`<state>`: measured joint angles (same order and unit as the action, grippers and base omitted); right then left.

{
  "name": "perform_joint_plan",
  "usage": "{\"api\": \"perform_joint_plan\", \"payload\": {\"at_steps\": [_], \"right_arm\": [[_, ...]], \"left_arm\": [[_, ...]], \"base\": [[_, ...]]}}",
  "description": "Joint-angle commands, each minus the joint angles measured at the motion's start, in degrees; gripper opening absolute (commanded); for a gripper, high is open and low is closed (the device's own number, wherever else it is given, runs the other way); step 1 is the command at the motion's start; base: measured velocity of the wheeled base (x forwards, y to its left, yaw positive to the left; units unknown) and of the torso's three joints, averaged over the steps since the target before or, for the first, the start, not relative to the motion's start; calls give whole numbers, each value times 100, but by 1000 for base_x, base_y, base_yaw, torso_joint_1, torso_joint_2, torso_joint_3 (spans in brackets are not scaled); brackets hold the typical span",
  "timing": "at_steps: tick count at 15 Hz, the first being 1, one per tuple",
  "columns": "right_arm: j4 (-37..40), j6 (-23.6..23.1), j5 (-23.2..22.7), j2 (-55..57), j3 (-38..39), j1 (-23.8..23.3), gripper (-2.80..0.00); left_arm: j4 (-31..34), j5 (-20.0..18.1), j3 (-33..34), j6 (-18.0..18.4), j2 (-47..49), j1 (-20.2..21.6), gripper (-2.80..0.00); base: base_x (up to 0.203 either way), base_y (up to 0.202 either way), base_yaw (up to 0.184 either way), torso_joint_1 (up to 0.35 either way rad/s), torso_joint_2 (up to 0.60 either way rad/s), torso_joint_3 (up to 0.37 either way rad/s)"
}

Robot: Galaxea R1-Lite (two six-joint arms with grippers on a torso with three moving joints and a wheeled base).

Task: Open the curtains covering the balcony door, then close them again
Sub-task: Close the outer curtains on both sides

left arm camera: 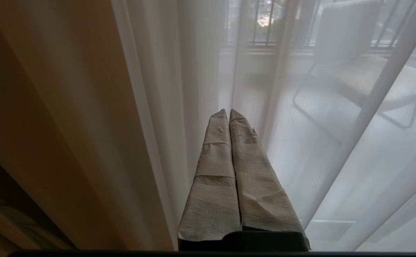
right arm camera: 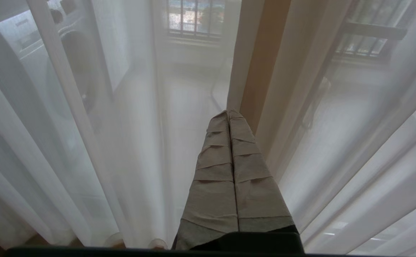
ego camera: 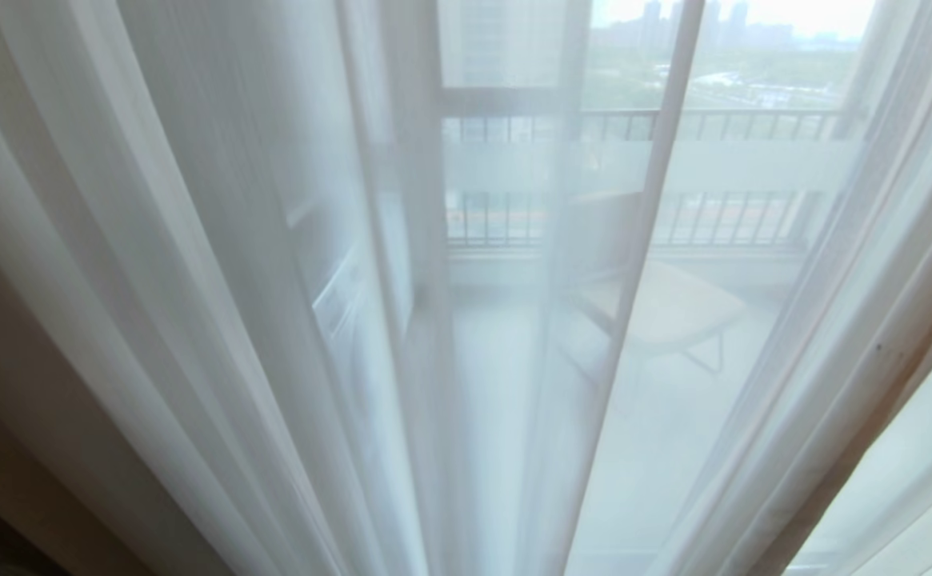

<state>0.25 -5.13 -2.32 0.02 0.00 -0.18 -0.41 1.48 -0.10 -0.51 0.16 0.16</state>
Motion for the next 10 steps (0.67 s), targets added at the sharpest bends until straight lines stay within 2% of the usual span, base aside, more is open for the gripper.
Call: {"api": "perform_joint_plan", "payload": {"at_steps": [1, 6, 7, 10], "right_arm": [[1, -6, -6, -2, 0, 1, -280], [1, -6, -6, -2, 0, 1, -280], [1, -6, -6, -2, 0, 1, -280], [1, -6, -6, -2, 0, 1, -280]], "left_arm": [[-2, 2, 1, 7, -7, 2, -280], [-2, 2, 1, 15, -7, 2, -280], [-2, 2, 1, 15, -7, 2, -280], [6, 2, 1, 15, -7, 2, -280]], "base": [[0, 192, -1, 3, 2, 3], [0, 186, 0, 3, 3, 3], [0, 114, 2, 3, -2, -1], [0, 0, 0, 0, 0, 0]]}}
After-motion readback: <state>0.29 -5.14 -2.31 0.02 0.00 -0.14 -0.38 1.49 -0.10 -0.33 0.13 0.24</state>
